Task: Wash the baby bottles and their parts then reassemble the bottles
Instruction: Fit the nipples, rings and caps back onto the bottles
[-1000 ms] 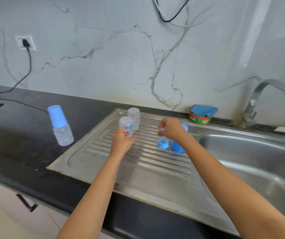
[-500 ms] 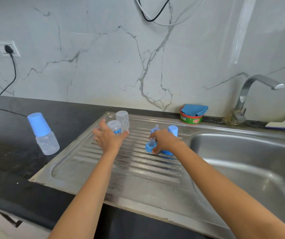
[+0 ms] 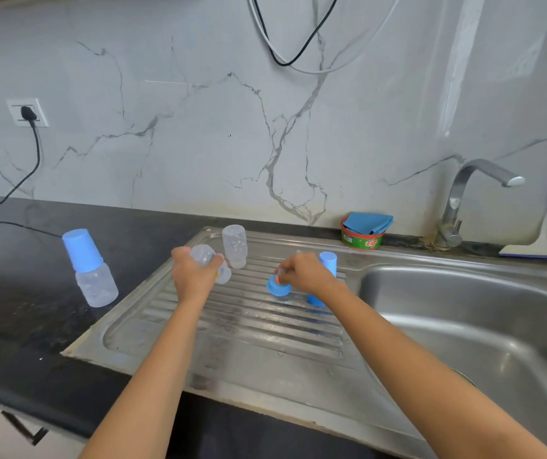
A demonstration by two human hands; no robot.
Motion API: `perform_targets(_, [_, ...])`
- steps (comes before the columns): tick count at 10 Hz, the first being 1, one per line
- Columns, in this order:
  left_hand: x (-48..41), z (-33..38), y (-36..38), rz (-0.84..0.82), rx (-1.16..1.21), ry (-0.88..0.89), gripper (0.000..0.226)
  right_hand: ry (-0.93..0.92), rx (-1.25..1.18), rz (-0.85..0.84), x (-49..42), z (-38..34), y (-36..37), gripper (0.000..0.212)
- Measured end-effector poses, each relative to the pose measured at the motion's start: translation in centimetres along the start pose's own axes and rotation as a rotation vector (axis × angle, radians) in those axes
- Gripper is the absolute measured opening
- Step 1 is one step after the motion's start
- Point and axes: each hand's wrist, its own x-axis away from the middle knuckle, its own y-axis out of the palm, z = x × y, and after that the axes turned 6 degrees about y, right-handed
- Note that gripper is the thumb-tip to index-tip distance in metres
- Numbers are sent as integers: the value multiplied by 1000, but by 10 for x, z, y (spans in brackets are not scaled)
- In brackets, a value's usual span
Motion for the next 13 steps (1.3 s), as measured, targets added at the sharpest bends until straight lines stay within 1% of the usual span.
perform_targets(1, [15,17,-10,22,185,-9,52,-46,-169,108,21,-4,-19,20])
perform_targets(2, [32,48,-4,-119,452,-98,52,-111,-214,293,48,-2,-53,18])
perform_targets(3, [52,89,17,-319,642,-163,24,-124,-362,434,75,8,-98,18])
perform_targets(4, [75,133,43,-417,778,-225,20,-101,-819,475,105,25,-145,17])
perform_targets(5, [105,169,68,-561,943,-297,21,-191,-1238,466,147,46,-190,18])
perform_targets(6, [140,180,97,-731,1166,-388,25,-207,-1659,431,182,81,-215,18])
perform_targets(7, [178,149,139,-740,675,-172,20,3,-1863,351,193,127,-200,18])
perform_targets(8, [200,113,171,-564,-83,305,42,509,-1258,386,192,180,-164,11])
perform_targets(9, [196,121,176,-606,45,233,50,699,-110,296,194,214,-144,13])
perform_targets(10, [182,145,169,-625,134,255,44,465,-578,400,194,212,-150,11])
perform_targets(11, [172,159,158,-566,462,150,34,165,-1238,419,191,188,-167,14])
perform_targets(12, [174,136,157,-599,278,228,37,331,-1409,389,183,192,-157,18])
perform_targets(13, [185,108,160,-602,-97,284,49,678,-534,376,179,211,-120,19])
